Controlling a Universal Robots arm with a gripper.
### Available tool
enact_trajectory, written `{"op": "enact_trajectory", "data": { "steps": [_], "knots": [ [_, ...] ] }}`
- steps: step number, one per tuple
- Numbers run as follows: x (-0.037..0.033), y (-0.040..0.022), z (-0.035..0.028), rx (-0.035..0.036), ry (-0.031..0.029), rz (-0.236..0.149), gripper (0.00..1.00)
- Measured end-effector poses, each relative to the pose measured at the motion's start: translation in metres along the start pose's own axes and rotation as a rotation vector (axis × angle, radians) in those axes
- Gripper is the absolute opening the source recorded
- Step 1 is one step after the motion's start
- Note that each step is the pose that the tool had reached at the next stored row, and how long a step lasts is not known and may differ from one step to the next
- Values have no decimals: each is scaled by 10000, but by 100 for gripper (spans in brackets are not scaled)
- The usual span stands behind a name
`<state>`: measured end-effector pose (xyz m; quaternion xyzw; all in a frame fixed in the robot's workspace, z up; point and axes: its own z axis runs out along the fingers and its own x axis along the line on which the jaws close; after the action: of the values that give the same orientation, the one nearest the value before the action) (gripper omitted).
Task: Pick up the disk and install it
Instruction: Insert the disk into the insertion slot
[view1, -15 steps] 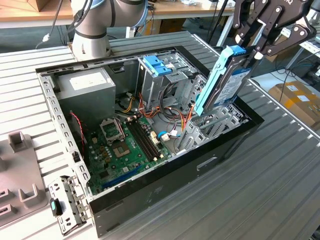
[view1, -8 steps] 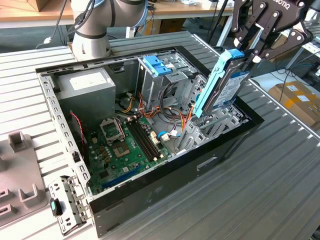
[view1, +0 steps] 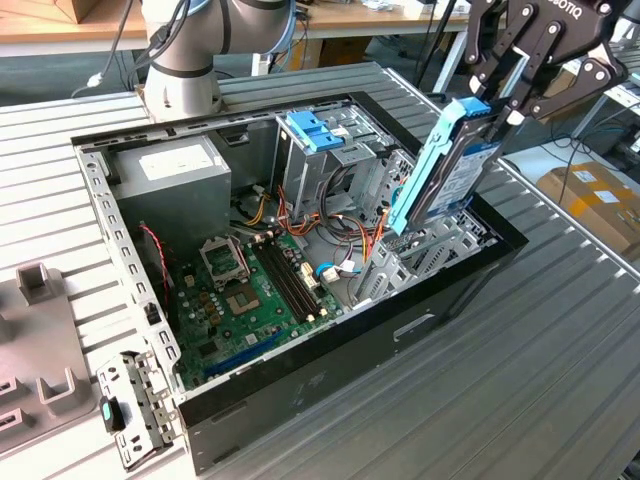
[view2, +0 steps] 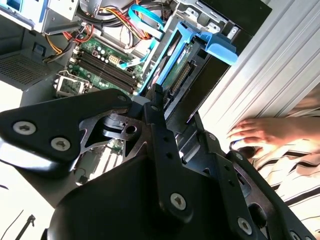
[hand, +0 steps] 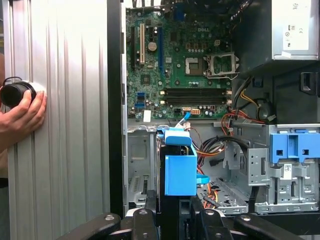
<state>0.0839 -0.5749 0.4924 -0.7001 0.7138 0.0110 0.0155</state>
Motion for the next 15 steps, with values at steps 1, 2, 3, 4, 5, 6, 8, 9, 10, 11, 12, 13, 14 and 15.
{"op": "enact_trajectory", "data": {
  "steps": [1,2,3,4,5,6,8,9,10,11,12,13,14,15],
  "knots": [
    [0,-7,1,0,-1,1,35],
    [0,-11,0,0,-1,1,35],
    [0,-12,0,0,-1,2,35],
    [0,-12,0,0,0,1,35],
    [0,-13,0,1,0,1,35],
    [0,-13,3,15,-1,0,35],
    [1,-12,12,101,-5,-5,35],
    [1,-11,16,154,-7,-8,35],
    [1,-12,17,196,-5,-11,35],
    [1,-11,17,199,-3,-12,35],
    [1,-9,23,208,-7,-11,35],
    [1,-9,31,216,-6,-12,35],
    [2,-9,39,220,-5,-12,35],
    [2,-8,61,223,-4,-12,35]
  ]
}}
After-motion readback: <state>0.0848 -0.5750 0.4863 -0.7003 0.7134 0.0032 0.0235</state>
